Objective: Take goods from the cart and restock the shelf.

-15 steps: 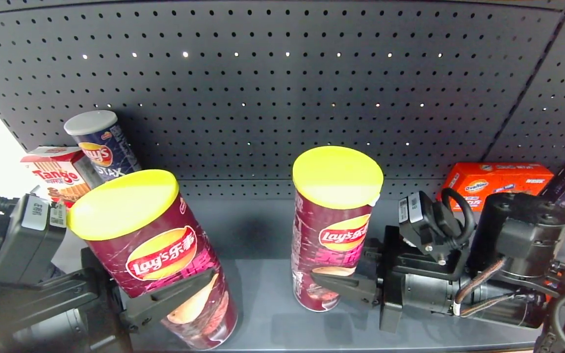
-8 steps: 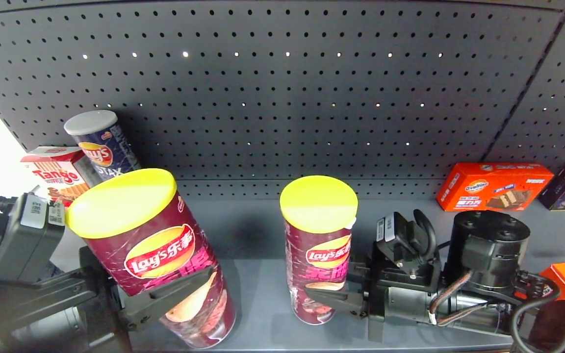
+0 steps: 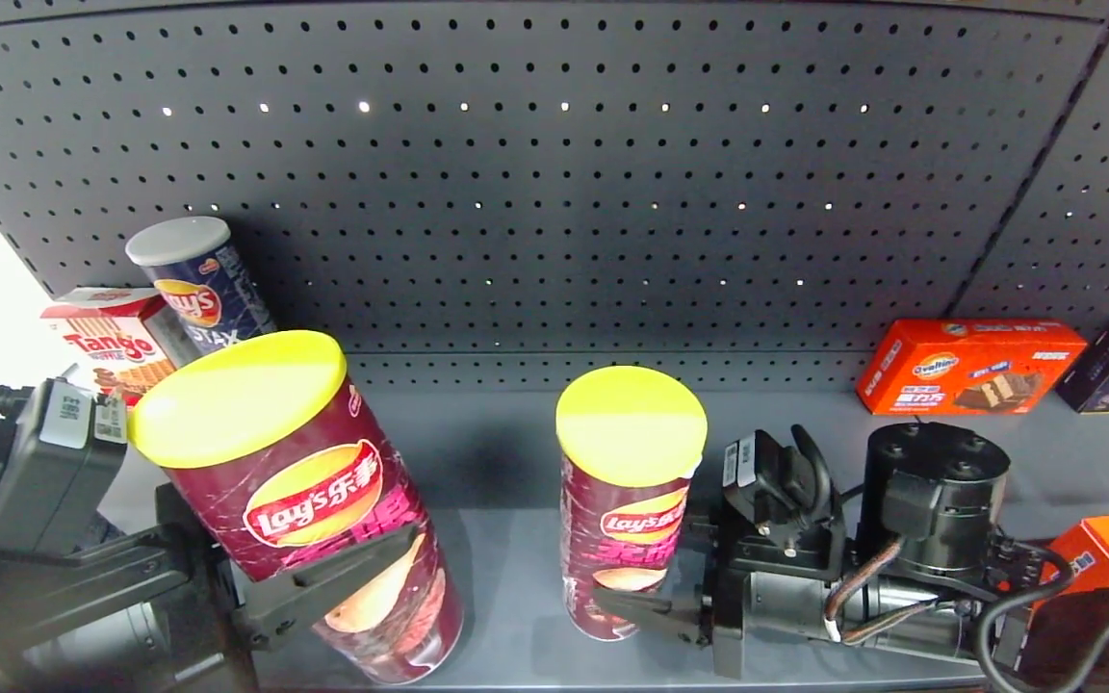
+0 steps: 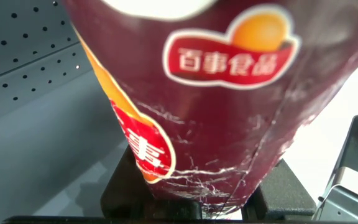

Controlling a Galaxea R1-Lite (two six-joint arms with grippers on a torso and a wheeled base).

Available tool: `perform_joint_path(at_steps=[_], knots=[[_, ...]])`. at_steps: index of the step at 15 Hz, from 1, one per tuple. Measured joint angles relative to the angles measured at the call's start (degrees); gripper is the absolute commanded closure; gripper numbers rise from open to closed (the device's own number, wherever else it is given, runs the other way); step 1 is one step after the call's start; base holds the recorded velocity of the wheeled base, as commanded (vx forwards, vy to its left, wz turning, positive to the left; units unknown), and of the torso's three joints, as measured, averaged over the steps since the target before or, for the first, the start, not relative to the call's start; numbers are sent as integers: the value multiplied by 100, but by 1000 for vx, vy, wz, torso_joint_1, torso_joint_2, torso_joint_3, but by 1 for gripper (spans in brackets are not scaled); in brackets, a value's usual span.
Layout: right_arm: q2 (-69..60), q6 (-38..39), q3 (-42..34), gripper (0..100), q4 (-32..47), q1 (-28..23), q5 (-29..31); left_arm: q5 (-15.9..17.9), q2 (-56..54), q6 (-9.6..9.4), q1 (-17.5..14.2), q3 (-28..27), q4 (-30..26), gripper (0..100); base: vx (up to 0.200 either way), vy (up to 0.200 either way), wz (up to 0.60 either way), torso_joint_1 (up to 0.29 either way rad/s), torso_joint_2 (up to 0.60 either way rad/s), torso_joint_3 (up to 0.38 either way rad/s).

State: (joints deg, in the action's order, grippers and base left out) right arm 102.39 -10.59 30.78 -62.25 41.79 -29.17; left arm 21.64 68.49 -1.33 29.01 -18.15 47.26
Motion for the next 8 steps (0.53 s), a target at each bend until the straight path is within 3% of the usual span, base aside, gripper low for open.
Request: perform_joint_path(at_steps=[3,8], knots=[[-126,-2,-138,0,-33,-41,82,-2,0,2,0,2,0,100,0,0,0,0,0,0],[-1295,-11,-989,0,-67,-244,295,9,0,0,0,5,0,100,0,0,0,0,0,0]])
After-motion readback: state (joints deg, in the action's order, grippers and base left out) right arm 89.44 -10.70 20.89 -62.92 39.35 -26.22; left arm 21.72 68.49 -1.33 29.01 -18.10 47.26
